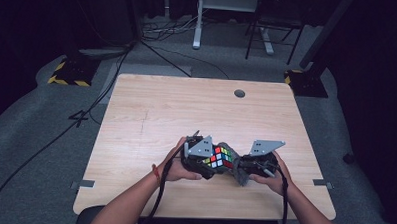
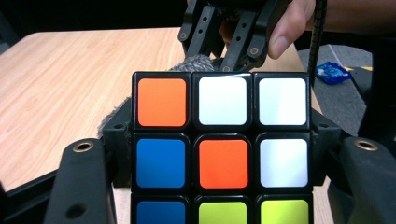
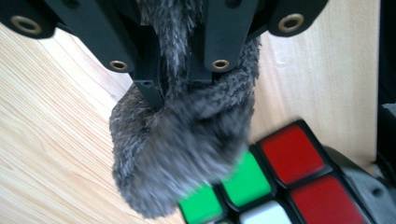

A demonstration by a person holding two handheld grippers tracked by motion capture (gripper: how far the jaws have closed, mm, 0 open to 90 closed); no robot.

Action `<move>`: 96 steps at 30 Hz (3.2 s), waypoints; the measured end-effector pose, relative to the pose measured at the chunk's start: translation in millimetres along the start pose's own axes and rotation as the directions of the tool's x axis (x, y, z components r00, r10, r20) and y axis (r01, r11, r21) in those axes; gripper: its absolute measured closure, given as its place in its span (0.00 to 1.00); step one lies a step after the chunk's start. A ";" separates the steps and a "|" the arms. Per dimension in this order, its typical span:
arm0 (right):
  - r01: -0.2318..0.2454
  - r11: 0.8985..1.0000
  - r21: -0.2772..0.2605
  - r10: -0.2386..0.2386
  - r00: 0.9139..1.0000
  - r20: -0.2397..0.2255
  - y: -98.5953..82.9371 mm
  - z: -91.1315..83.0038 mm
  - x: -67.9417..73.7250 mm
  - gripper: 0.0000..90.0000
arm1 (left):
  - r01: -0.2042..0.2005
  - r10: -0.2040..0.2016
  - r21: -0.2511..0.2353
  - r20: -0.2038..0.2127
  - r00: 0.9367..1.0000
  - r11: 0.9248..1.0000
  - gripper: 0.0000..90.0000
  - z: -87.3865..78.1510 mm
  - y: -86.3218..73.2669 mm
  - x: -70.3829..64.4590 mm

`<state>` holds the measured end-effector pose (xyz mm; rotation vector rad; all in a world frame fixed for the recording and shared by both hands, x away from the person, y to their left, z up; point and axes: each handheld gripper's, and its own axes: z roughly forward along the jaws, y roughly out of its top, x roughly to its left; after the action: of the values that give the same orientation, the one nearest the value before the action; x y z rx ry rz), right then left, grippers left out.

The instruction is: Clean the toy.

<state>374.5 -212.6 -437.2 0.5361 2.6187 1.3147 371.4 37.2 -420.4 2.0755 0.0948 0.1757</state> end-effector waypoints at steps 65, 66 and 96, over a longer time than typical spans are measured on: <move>0.001 0.998 -0.063 0.001 0.999 0.035 8.4 -13.7 5.2 0.89 | -0.001 0.001 -0.012 0.020 1.000 1.000 0.37 0.0 2.5 -5.4; 0.003 0.998 -0.058 -0.001 1.000 0.029 8.1 -11.7 6.1 0.89 | -0.001 0.001 -0.019 0.017 1.000 1.000 0.37 -2.1 2.8 -4.8; 0.008 0.996 -0.086 -0.005 0.999 0.038 10.6 -18.7 6.4 0.88 | 0.026 -0.027 0.023 0.033 0.999 0.999 0.37 8.2 -3.8 -1.5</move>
<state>365.5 -218.1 -417.4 0.5336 2.5184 1.3934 371.3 31.7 -427.8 2.0978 0.1043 0.1244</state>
